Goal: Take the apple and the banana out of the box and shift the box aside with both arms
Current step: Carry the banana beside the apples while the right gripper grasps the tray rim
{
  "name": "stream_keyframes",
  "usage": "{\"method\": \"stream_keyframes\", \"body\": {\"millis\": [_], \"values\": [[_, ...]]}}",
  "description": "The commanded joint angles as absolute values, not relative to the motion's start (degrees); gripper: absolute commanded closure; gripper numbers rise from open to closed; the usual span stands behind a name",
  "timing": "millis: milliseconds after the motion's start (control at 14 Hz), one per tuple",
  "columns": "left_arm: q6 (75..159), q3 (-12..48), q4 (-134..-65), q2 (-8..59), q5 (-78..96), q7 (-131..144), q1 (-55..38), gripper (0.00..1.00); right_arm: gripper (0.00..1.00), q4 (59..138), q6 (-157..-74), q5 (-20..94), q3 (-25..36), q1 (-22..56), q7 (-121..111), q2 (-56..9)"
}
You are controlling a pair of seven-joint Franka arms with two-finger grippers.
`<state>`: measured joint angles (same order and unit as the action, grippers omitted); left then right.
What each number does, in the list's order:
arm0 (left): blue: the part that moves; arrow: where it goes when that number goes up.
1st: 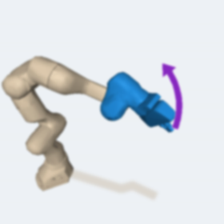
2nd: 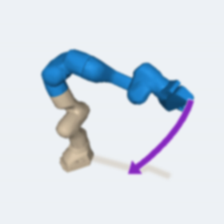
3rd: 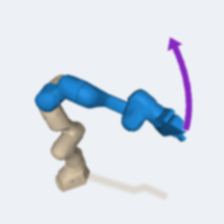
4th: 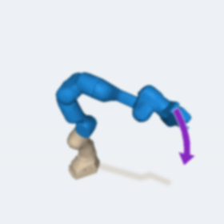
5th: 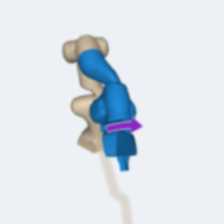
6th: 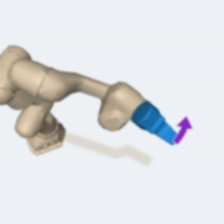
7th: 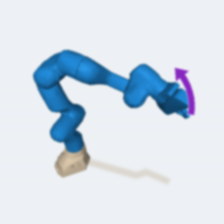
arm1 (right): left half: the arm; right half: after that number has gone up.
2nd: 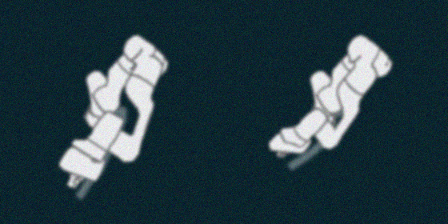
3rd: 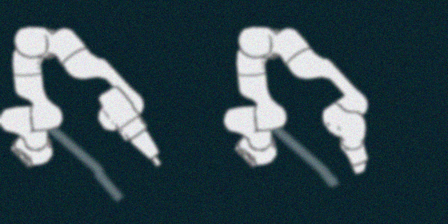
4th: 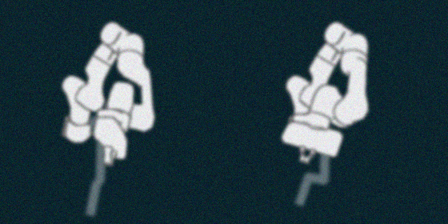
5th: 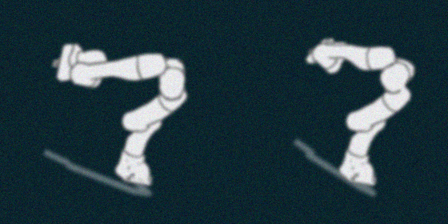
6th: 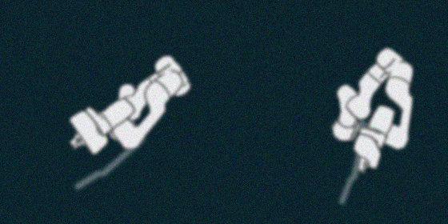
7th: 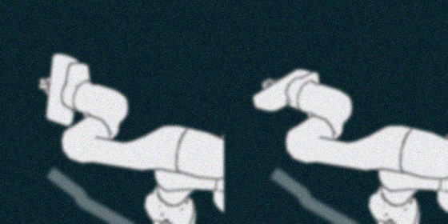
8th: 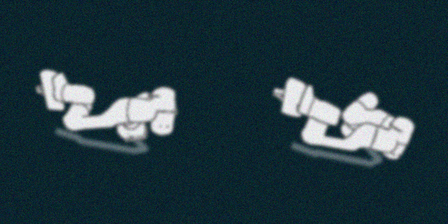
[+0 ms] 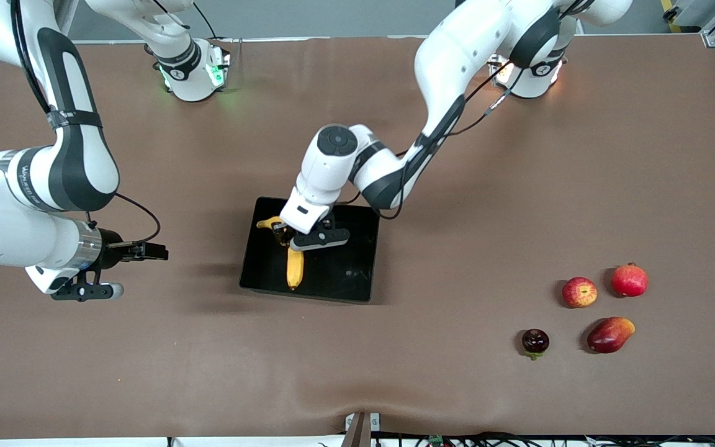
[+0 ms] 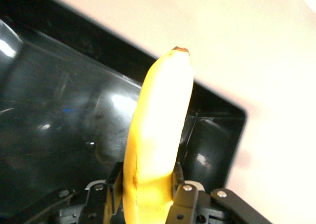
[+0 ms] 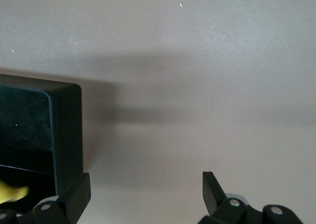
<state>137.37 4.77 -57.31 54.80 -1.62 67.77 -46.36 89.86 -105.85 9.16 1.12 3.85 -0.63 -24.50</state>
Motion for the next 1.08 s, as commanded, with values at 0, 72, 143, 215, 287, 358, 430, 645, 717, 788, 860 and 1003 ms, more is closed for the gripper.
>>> {"method": "stream_keyframes", "body": {"millis": [0,72,143,215,287,358,430,645,717,788,860,1003], "values": [[129.32,4.74,-60.02,47.14,-1.93,67.15,-43.43,1.00,0.00,89.74,-105.38,10.28,1.05,3.95,-1.23,-23.91],[124.41,4.75,-60.73,44.93,-1.93,65.58,-42.29,1.00,0.00,89.65,-104.68,10.28,1.05,4.04,-1.32,-23.82],[119.58,4.92,-60.99,42.91,-1.32,61.91,-40.45,1.00,0.00,89.65,-104.24,10.28,1.05,4.13,-1.41,-23.91],[115.70,5.10,-61.17,41.85,-1.06,58.39,-38.95,1.00,0.00,89.74,-104.33,10.37,0.97,4.48,-1.67,-24.08],[112.27,5.10,-61.26,41.05,-0.79,56.71,-37.46,1.00,0.00,89.82,-104.67,10.81,0.97,5.87,-1.93,-24.26],[109.45,5.27,-61.78,40.35,-0.62,55.73,-35.79,1.00,0.00,89.82,-104.85,12.81,0.97,7.45,-1.85,-24.43],[107.51,5.45,-63.61,38.86,-0.62,55.03,-34.12,1.00,0.00,89.91,-104.94,16.49,0.97,8.08,-1.85,-24.69],[106.17,5.36,-76.16,30.79,-1.32,50.30,-29.55,1.00,0.00,90.26,-105.46,21.35,1.05,10.36,-1.85,-26.62],[106.52,5.36,-80.03,28.33,-1.32,48.01,-27.97,1.00,0.00,90.26,-106.08,21.44,0.97,11.59,-1.76,-27.59],[106.70,5.36,-83.20,26.39,-1.32,46.34,-26.38,1.00,0.00,90.26,-106.52,21.45,1.05,12.73,-1.67,-28.47],[106.79,5.36,-85.93,24.98,-1.41,44.58,-24.80,1.00,0.00,90.26,-107.31,21.45,1.05,13.96,-1.41,-29.35],[106.87,5.27,-91.20,23.04,-1.67,40.36,-21.38,1.00,0.00,91.14,-109.24,21.36,1.05,14.94,-1.23,-31.28]]}}
